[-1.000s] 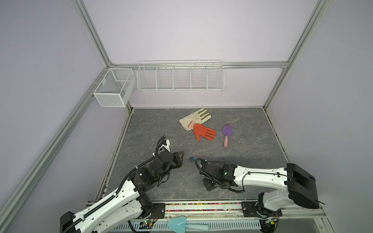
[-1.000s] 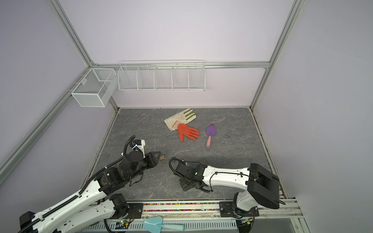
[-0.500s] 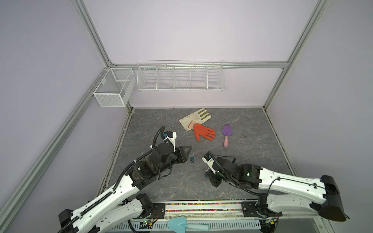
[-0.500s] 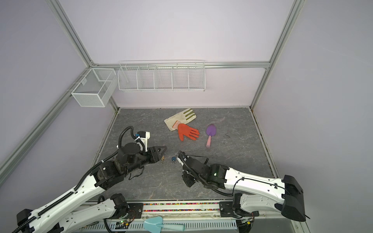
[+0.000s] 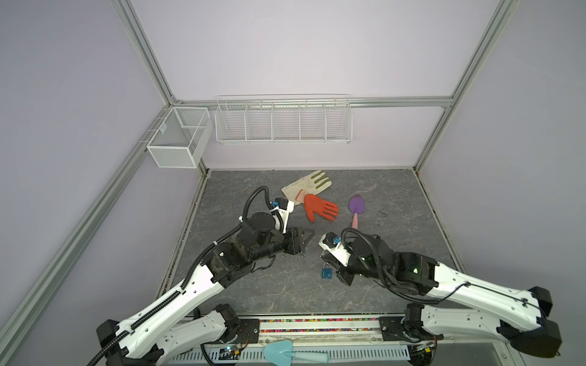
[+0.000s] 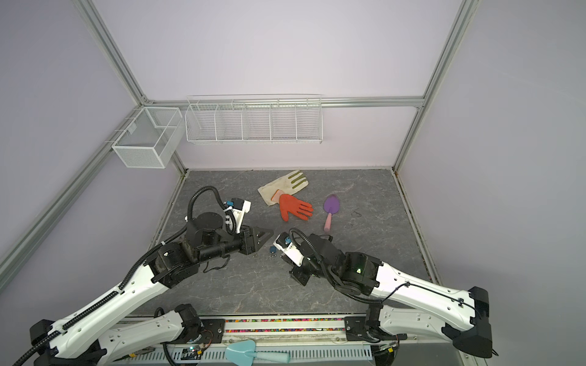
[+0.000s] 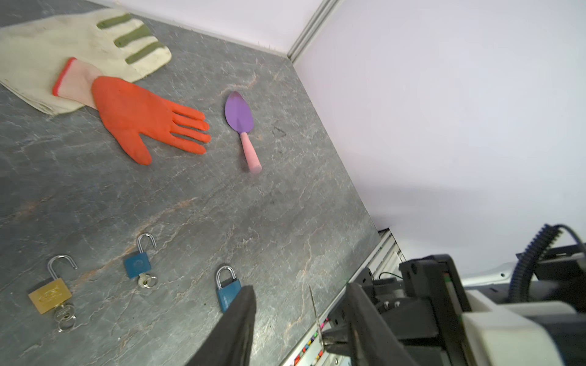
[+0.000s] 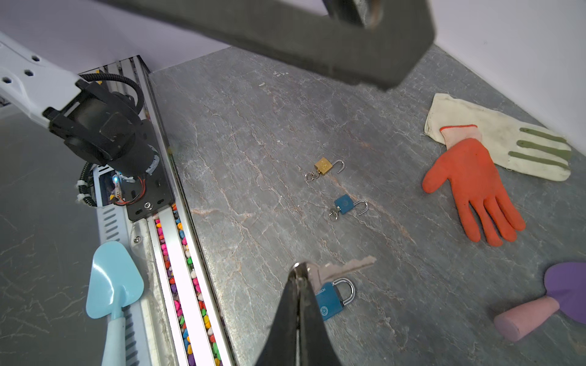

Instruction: Unlock with the key

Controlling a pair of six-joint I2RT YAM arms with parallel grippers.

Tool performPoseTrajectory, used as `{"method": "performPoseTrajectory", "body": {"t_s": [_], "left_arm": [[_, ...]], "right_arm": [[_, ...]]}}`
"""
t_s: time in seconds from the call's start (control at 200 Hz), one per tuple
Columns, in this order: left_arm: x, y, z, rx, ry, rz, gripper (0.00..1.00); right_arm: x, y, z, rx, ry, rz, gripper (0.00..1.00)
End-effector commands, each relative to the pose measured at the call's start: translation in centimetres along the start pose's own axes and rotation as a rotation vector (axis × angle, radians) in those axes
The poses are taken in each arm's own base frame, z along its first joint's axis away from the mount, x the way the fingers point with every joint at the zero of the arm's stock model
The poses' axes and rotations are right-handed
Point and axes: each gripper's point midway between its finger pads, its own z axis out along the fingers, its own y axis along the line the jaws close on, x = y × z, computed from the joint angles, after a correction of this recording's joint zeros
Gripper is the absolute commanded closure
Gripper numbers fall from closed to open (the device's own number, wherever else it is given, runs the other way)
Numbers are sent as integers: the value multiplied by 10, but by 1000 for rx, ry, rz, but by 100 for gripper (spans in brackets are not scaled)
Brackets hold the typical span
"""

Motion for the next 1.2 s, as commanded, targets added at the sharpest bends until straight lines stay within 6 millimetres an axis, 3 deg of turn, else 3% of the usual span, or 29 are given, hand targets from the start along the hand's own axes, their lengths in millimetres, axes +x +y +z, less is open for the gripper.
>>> {"method": "performPoseTrajectory", "body": {"t_s": [0.0,0.145,0.475,0.695,0.91,1.194], "left_arm": [[0,-15,4,87,31,42,54],[5,-26,16,217,83,15,55],[15,-7,33,158,166,-34,57],[16,-16,38,217,182,-105,58],[22,4,47,123,195,-150,63],[22,-6,53,188,197,-205,67]], "right_arm": [[-9,2,-5,-52,-12,-68,94],[-13,2,-8,-63,-31,-108,94],[-22,-8,-9,-35,-42,-175,94],[-25,-10,-5,-28,-23,-197,94],[-27,-13,-4,-16,-31,-198,94],[-27,-17,1,8,-25,-210,94]]}}
